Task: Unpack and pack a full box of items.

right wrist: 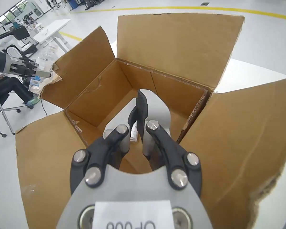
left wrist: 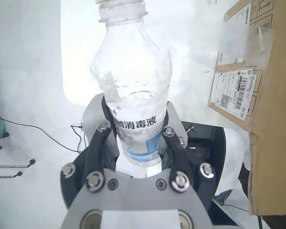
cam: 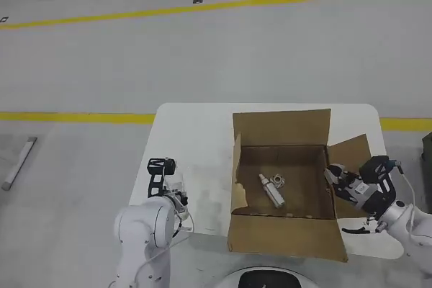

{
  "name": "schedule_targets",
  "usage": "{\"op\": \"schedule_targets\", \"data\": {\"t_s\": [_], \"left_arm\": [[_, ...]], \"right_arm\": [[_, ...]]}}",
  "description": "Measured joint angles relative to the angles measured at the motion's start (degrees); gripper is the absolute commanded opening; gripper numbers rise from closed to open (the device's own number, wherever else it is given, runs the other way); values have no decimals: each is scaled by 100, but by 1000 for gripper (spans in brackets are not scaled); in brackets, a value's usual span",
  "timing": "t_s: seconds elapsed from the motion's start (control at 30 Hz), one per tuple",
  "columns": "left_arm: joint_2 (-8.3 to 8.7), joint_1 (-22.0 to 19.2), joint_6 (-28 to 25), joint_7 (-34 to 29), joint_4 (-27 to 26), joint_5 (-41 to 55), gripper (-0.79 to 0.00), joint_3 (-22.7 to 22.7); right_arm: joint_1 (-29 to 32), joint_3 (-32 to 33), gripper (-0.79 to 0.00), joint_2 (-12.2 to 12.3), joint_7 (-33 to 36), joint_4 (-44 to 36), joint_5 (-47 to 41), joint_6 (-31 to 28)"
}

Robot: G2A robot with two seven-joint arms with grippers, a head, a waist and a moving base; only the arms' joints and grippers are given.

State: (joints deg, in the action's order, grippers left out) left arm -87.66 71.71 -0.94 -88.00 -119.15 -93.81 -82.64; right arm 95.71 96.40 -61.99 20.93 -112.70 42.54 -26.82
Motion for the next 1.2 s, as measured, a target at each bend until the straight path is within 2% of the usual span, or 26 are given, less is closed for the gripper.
{"op": "schedule_targets", "data": {"t_s": [0.17, 0.33, 0.6, 0.8, 1.2], "left_arm": [[10, 67, -103, 150, 68, -8, -785, 38], [62, 187, -689, 520, 382, 45, -785, 72], [185, 330, -1679, 908, 1046, 193, -785, -225], [228, 207, -1845, 1335, 1575, 85, -785, -117], [228, 203, -1831, 1348, 1597, 81, -785, -111]], "right_arm": [[-55, 15, -785, 11, 3, 259, -310, -242], [-75, 46, -785, 30, 77, 351, -441, -434], [1, -59, -785, 47, 134, 327, -354, -630], [28, -118, -785, 53, 100, 341, -239, -667], [27, -117, -785, 53, 101, 341, -241, -666]]}}
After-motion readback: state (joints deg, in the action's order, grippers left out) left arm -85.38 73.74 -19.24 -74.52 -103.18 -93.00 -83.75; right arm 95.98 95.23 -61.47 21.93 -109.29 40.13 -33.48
